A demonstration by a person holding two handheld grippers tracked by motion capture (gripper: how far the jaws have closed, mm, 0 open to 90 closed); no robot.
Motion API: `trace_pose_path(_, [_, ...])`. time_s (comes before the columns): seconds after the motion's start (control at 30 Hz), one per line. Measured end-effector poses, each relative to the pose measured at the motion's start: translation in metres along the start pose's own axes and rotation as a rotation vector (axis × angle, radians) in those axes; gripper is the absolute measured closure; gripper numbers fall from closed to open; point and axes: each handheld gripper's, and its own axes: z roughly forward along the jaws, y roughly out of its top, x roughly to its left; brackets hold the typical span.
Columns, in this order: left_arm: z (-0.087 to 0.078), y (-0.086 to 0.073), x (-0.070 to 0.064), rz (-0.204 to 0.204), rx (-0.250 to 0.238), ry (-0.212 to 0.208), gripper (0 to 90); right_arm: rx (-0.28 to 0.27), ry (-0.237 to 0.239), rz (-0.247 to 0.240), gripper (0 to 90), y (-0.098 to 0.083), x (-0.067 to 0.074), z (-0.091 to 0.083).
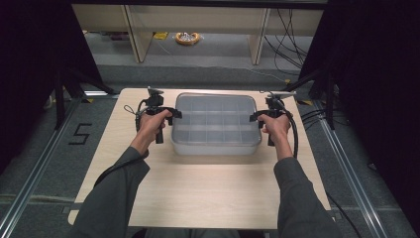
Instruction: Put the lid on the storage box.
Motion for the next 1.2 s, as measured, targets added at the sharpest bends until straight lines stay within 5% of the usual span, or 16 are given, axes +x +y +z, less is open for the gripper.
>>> trace_pose_path(0.37, [-0.005,-0.002,0.007,0.009,0.003,0.015,53.9,-0.012,0.012,-0.003,51.5,-0.001,0.0,-0.003])
trace_pose_path(0.4, [-0.006,-0.002,0.008,0.004,0.005,0.014,53.7,-0.015,0.0,-0.041,51.5,-0.001,-0.002,-0.004])
trace_pose_path(0.6, [-0.009,-0.006,0.013,0.006,0.027,-0.002,53.4,-0.005,-0.015,-0.008,52.9,-0.002,-0.003,-0.012])
trace_pose_path(0.63, [-0.009,-0.006,0.013,0.004,0.026,-0.005,53.4,-0.011,-0.018,-0.057,53.2,-0.002,-0.007,-0.012])
trace_pose_path(0.67, [-0.009,-0.006,0.014,0.004,0.027,-0.008,53.5,-0.002,-0.011,-0.025,53.6,-0.003,-0.005,-0.014])
trace_pose_path(0.73, [-0.009,-0.007,0.014,-0.007,0.038,-0.019,53.4,-0.005,-0.012,-0.044,55.0,-0.004,-0.007,-0.015])
trace_pose_path(0.93, [-0.006,-0.009,0.012,-0.015,0.061,-0.049,54.7,0.01,0.013,0.011,54.3,-0.008,-0.002,-0.007])
trace_pose_path(1.07, [-0.003,-0.008,0.011,-0.006,0.039,-0.021,57.9,-0.007,0.007,0.027,54.0,-0.007,0.002,-0.007])
trace_pose_path(1.17, [-0.004,-0.006,0.011,-0.019,0.027,-0.013,57.3,-0.023,0.022,0.02,54.2,-0.006,0.002,-0.006])
trace_pose_path(1.2, [-0.005,-0.005,0.011,-0.025,0.019,-0.014,57.0,-0.041,0.02,-0.015,54.1,-0.006,0.0,-0.005])
